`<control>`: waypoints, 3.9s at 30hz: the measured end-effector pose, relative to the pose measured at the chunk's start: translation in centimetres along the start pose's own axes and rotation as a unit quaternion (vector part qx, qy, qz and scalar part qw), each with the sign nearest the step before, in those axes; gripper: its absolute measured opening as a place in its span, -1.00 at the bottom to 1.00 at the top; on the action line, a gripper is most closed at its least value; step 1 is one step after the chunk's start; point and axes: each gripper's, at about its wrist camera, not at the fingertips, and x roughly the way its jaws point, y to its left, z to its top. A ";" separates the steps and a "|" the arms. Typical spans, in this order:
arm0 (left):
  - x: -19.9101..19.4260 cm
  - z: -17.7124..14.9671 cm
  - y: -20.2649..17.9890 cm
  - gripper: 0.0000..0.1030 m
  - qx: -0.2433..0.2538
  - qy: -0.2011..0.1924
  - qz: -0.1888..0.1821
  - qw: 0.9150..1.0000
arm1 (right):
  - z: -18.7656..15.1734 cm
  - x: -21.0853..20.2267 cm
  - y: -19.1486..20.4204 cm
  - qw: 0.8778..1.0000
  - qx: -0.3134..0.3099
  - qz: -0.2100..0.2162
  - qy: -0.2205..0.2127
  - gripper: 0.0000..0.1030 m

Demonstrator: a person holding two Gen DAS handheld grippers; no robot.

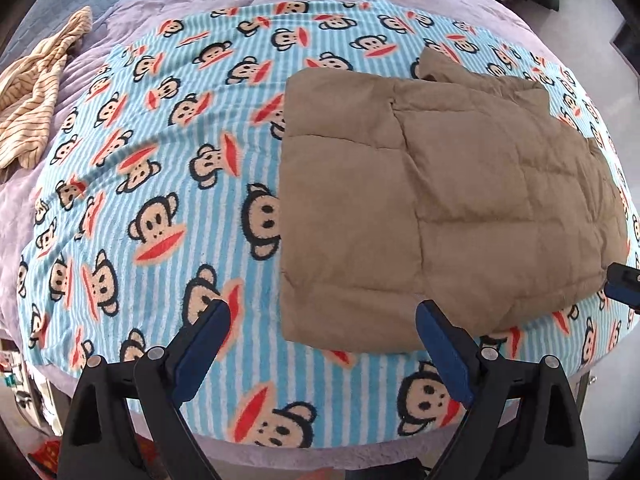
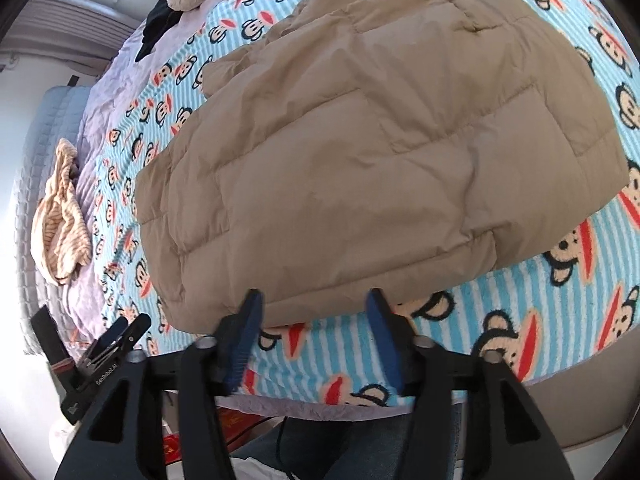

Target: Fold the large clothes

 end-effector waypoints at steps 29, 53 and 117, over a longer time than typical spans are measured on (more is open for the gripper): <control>3.4 1.2 1.8 0.83 -0.057 0.040 -0.018 0.997 | 0.9 2.7 3.0 0.994 -0.072 -0.045 0.067 0.99; 14.4 8.7 4.0 0.85 -0.041 0.096 -0.271 0.957 | 1.1 3.0 1.1 0.995 -0.031 -0.058 0.074 0.99; 6.5 14.0 -40.8 0.35 0.103 0.153 -0.368 0.911 | 9.8 -9.5 -22.9 0.975 0.119 0.176 -0.068 0.41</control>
